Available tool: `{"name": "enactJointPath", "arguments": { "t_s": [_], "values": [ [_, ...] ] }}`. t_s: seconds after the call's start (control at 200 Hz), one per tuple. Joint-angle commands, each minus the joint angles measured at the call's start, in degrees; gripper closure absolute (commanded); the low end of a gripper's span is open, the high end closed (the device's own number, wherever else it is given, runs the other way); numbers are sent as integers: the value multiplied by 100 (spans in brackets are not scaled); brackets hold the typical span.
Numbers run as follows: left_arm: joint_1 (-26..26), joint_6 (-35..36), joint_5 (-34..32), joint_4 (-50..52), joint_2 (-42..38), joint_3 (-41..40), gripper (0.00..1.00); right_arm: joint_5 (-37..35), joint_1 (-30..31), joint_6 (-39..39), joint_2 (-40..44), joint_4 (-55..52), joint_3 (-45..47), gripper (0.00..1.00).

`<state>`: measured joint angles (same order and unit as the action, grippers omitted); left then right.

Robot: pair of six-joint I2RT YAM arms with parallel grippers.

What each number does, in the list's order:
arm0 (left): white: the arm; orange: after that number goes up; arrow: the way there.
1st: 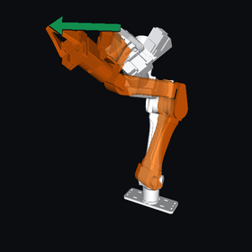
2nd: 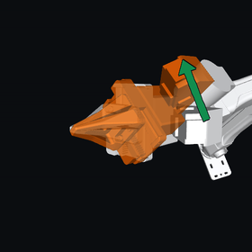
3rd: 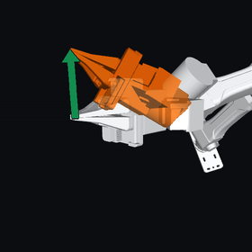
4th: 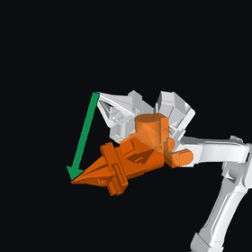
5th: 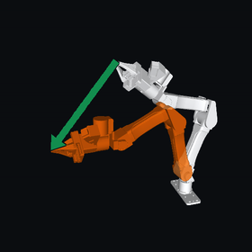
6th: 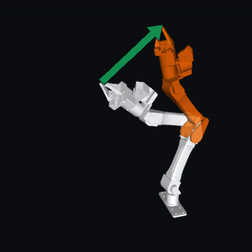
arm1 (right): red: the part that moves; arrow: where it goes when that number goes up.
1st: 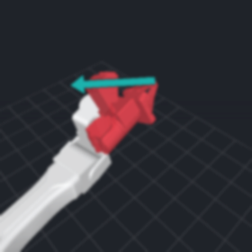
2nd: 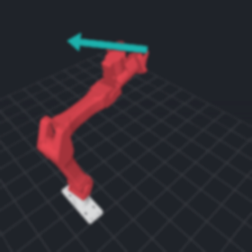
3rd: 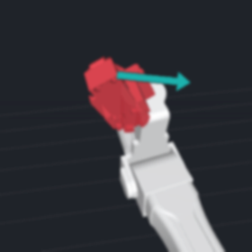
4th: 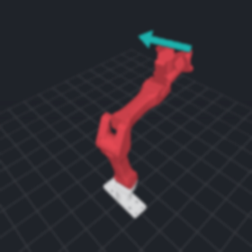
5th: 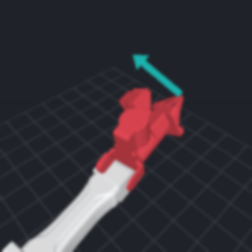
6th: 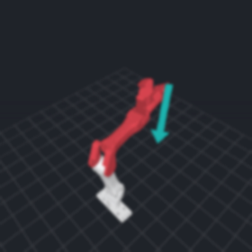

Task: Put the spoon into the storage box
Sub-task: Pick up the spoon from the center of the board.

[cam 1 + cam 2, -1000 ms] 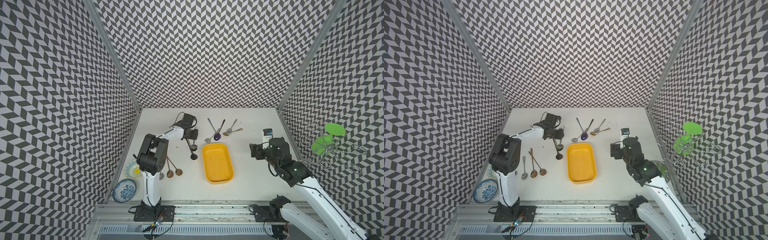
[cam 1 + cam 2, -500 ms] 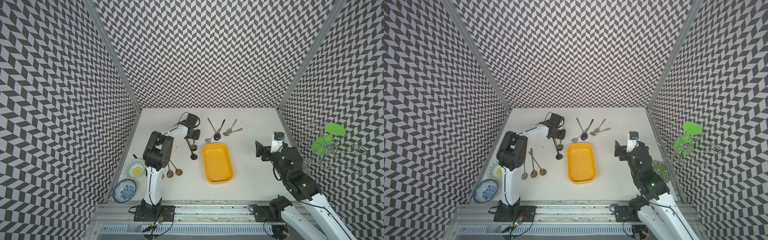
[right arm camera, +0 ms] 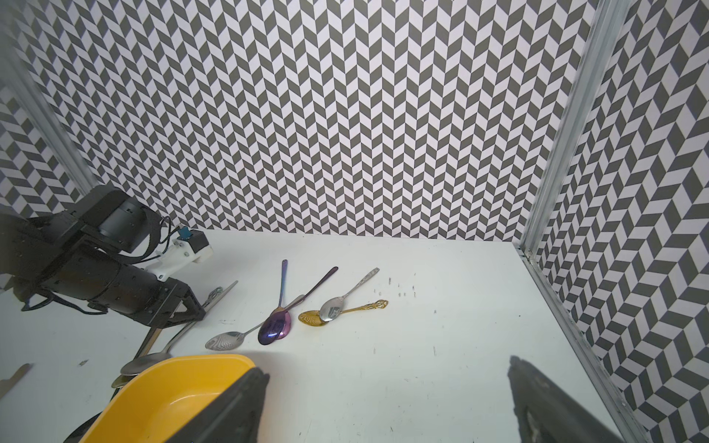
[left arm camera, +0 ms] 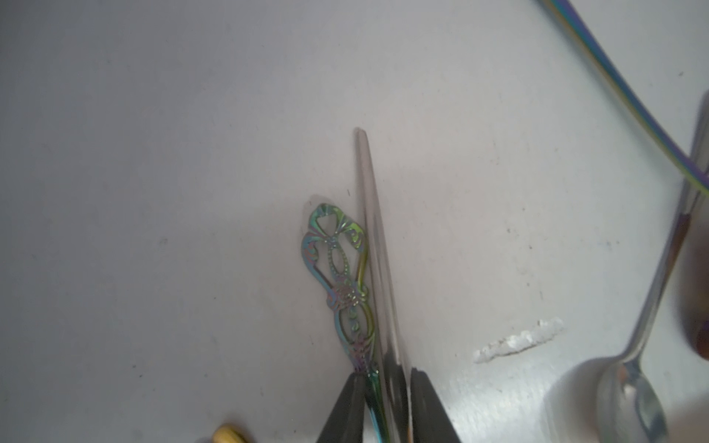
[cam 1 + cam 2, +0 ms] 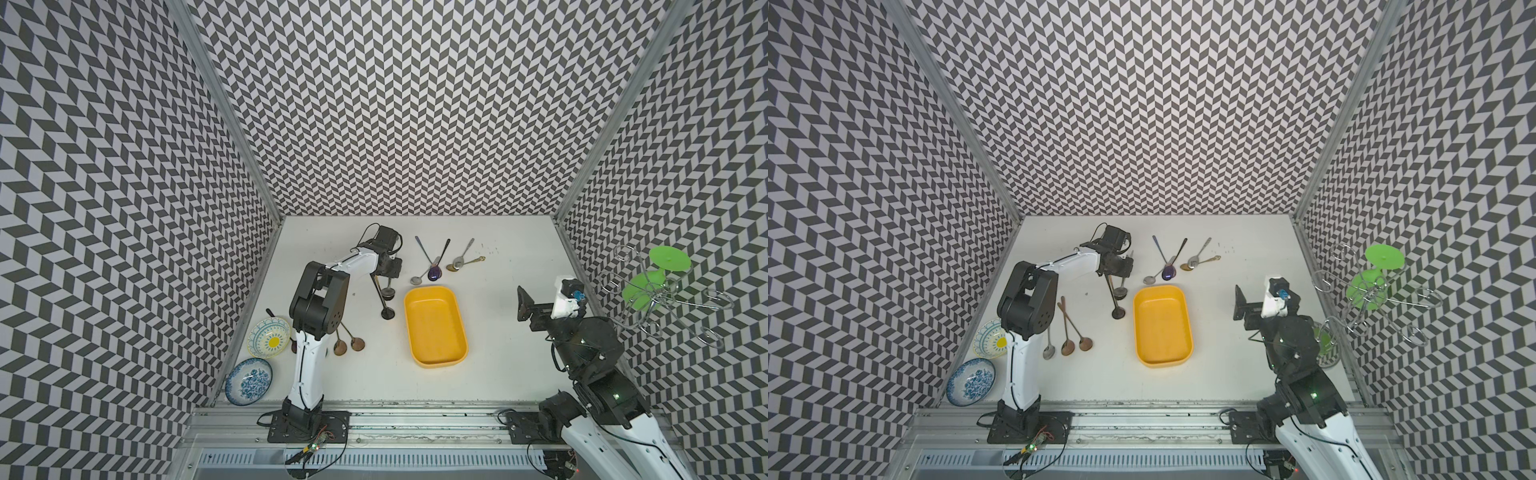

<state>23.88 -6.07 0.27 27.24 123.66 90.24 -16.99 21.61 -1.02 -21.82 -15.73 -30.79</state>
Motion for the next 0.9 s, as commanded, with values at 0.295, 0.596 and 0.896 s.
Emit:
{"name": "enactJointPath", "arguments": {
  "t_s": [0.295, 0.596, 0.896],
  "values": [
    [249, 141, -176, 154, -228, 47, 82, 81, 19, -40, 40, 499, 117, 1],
    [249, 148, -169, 210, -59, 142, 98, 46, 19, -55, 91, 518, 135, 1],
    [244, -32, 36, 222, -813, 57, 100, 36, 19, -52, 105, 527, 137, 1]
  ]
}}
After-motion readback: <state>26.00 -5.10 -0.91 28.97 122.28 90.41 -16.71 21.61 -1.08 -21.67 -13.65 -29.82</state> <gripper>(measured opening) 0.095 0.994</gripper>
